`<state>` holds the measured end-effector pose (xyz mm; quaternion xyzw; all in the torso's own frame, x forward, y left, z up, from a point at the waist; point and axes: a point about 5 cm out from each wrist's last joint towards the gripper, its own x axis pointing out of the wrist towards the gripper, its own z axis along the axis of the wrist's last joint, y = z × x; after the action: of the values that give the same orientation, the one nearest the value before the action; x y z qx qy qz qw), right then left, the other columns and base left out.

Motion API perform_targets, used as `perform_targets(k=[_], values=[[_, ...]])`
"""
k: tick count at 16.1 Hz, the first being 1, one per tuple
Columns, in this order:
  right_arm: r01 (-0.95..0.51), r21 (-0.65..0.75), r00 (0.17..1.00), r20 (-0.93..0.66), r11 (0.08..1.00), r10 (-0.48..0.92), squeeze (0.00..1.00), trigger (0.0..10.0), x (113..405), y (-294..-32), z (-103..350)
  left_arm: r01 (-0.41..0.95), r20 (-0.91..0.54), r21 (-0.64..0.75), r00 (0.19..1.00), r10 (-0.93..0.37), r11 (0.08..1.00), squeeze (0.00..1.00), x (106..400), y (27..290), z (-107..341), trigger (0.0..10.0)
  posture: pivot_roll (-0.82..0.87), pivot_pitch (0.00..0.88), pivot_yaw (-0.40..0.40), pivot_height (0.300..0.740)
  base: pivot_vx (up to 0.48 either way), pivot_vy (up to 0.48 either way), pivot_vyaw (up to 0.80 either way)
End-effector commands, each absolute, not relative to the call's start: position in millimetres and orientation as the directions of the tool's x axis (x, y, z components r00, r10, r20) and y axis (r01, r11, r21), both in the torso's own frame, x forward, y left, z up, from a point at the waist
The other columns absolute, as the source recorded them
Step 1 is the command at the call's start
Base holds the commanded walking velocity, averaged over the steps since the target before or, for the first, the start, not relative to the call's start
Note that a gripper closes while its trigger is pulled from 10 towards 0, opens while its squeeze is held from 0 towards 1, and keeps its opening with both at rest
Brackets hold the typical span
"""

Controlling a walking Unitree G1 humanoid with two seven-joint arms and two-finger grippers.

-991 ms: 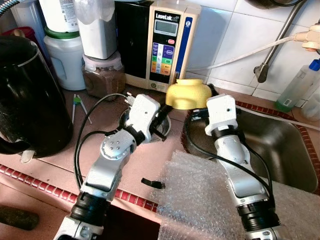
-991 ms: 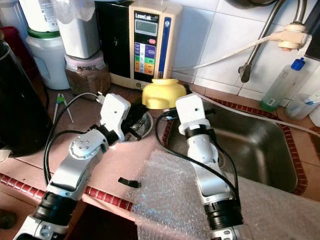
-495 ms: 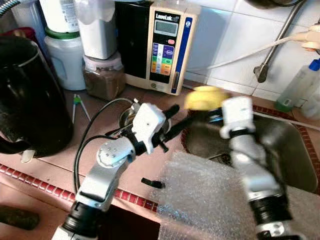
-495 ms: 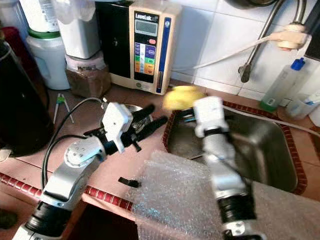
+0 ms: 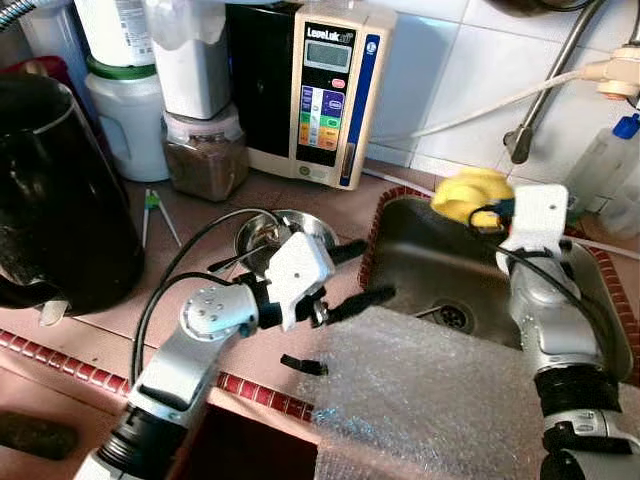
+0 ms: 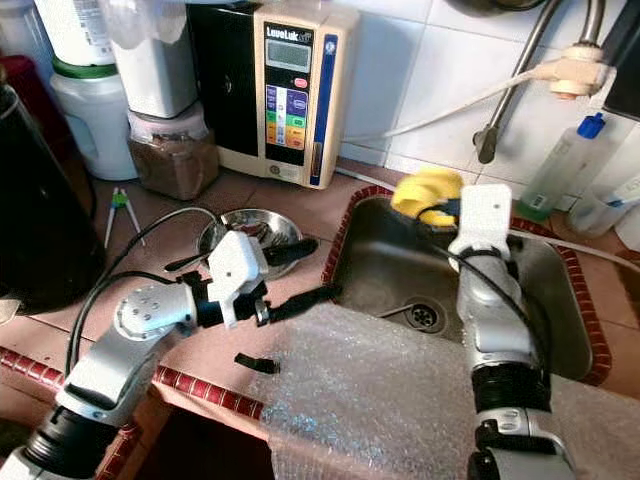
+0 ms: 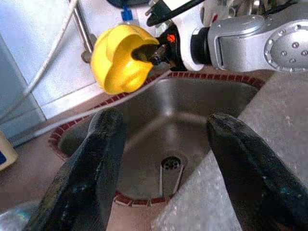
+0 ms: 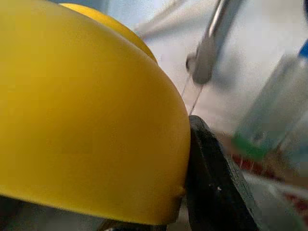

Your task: Kitchen organization

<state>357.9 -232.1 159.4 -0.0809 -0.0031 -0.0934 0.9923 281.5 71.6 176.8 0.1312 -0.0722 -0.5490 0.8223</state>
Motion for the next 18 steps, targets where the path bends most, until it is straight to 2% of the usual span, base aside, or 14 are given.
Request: perform_targets(k=[1,4,7,10,11,12,13,18], values=[[0.193,-0.138,0.981,-0.01,0.971,-0.196,0.0,0.0,357,-240,156,0.896,-0.065,0.314,0.351,-0.934,0.315,1.0,281,69,176,10.0,0.11,0.0,-0.061,0.74,0.0,0.0,0.0],[0.194,-0.075,0.973,-0.115,0.978,-0.202,0.0,0.0,356,-250,142,0.911,-0.134,0.333,0.302,-0.944,0.244,1.0,275,70,166,10.0,0.1,0.0,-0.051,0.74,0.0,0.0,0.0],[0.214,-0.001,0.951,-0.226,0.977,-0.209,0.0,0.0,356,-250,127,0.911,-0.14,0.338,0.299,-0.944,0.238,1.0,274,70,165,10.0,0.11,0.0,-0.055,0.74,0.0,0.0,0.0],[0.178,0.002,0.926,-0.337,0.984,-0.167,0.0,0.0,352,-243,105,0.904,-0.144,0.352,0.31,-0.94,0.244,1.0,276,70,166,10.0,0.12,0.0,-0.054,0.74,0.0,0.0,0.0],[0.162,0.009,0.923,-0.355,0.987,-0.148,0.0,0.4,352,-241,103,0.903,-0.146,0.354,0.31,-0.94,0.243,1.0,276,71,166,10.0,0.12,0.0,-0.052,0.74,0.0,0.0,0.0],[0.151,0.003,0.912,-0.385,0.989,-0.138,0.75,10.0,351,-239,100,0.903,-0.15,0.358,0.308,-0.94,0.239,1.0,275,70,165,10.0,0.11,0.0,-0.052,0.74,0.0,0.0,0.0],[0.149,-0.004,0.907,-0.398,0.989,-0.138,1.0,10.0,351,-239,98,0.903,-0.153,0.361,0.305,-0.94,0.234,1.0,275,70,164,10.0,0.11,0.0,-0.053,0.74,0.0,0.0,0.0],[0.111,-0.047,0.895,-0.43,0.993,-0.12,1.0,10.0,351,-233,95,0.899,-0.161,0.375,0.302,-0.94,0.225,1.0,275,66,163,10.0,0.11,0.0,-0.058,0.74,0.0,0.0,0.0]])
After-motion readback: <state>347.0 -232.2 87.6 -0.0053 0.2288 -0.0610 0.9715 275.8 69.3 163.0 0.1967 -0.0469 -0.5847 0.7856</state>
